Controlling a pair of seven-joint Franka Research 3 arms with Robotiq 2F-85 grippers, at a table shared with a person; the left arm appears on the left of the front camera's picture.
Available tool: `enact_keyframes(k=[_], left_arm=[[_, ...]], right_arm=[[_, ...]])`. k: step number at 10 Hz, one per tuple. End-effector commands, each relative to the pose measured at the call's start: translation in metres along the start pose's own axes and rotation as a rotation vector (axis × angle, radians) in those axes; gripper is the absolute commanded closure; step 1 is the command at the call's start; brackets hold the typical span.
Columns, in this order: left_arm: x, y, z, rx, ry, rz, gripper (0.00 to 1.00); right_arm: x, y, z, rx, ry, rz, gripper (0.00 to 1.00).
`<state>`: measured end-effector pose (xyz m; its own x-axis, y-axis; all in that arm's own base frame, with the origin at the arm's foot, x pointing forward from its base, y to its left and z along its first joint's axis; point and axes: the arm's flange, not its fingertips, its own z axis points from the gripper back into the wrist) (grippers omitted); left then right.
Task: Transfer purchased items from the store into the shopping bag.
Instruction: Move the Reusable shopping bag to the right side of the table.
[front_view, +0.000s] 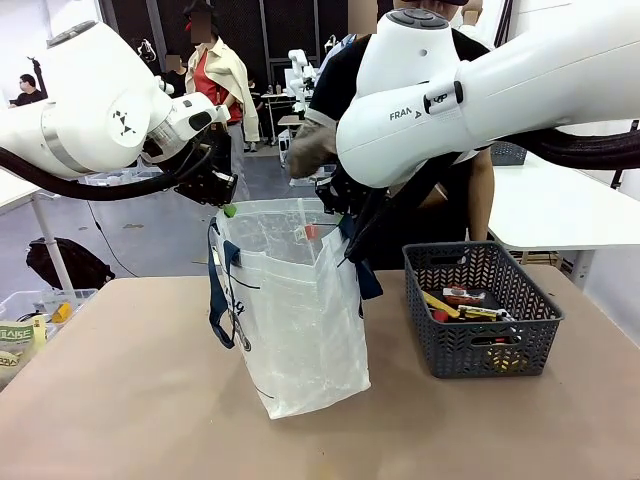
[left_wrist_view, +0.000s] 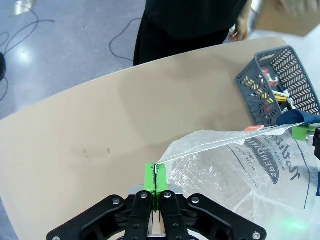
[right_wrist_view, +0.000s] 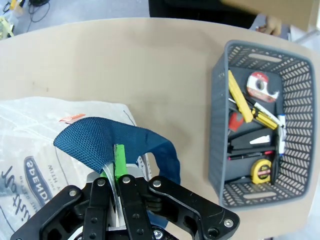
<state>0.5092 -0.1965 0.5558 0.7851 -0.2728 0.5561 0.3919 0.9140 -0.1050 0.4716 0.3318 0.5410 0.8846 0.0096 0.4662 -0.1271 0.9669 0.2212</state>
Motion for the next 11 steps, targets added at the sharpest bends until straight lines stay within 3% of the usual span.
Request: enact_keyframes(k=[1, 11], left_arm=[[0.0007, 0.0033, 0.0022, 0.012, -0.003, 0.012, 1.00], [0.0007, 0.0033, 0.0022, 0.012, -0.003, 0.012, 1.00]], right_arm=[[0.0006, -0.0020, 0.0012, -0.005, 0.000, -0.003, 1.00], [0.0006, -0.0020, 0.0012, -0.005, 0.000, -0.003, 1.00]])
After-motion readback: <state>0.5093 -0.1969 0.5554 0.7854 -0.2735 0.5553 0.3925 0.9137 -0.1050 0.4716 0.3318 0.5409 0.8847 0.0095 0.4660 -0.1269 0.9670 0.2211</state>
